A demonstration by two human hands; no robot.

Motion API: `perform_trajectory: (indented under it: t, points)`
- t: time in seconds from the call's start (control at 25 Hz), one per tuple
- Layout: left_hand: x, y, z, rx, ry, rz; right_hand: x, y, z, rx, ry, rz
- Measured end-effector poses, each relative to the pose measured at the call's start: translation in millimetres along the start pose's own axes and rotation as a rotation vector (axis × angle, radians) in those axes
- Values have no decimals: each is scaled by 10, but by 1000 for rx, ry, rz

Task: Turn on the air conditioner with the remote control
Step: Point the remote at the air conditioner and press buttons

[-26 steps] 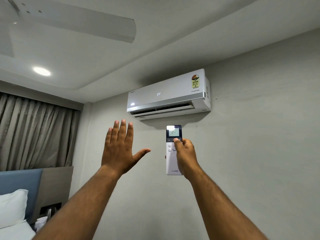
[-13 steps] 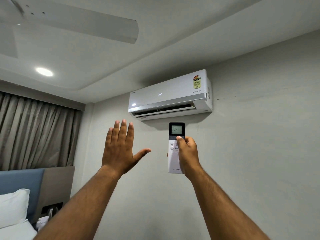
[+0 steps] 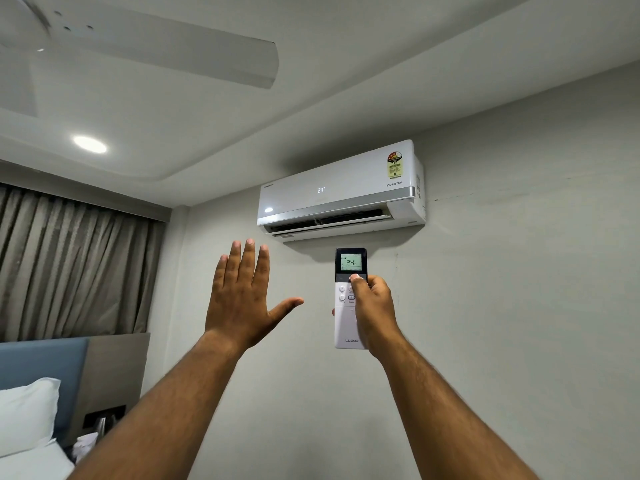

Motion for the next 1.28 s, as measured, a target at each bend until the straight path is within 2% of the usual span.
perform_trajectory:
  t: [0.48, 0.72, 0.84, 1.08, 1.28]
  points:
    - [6, 24, 40, 2, 5, 2, 19, -19, -34, -11, -15, 28]
    - [2, 35, 22, -8, 8, 10, 36, 47, -226, -157, -253, -126]
    - [1, 40, 11, -3, 3, 10, 78, 19, -251, -149, -334, -101]
    - [2, 33, -1, -21, -7, 11, 40, -146, -143, -166, -184, 43]
    - [-1, 46, 11, -25, -9, 8, 53, -117, -180, -205, -139, 111]
Point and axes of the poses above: each hand's wrist, its own x-axis away from the middle knuckle, its own y-axis out of the back of the hand, z = x × y, the point moved 8 cm from there along -x, towards the middle knuckle, and after that the axes turned 14 degrees about y, right-handed, at the moved point
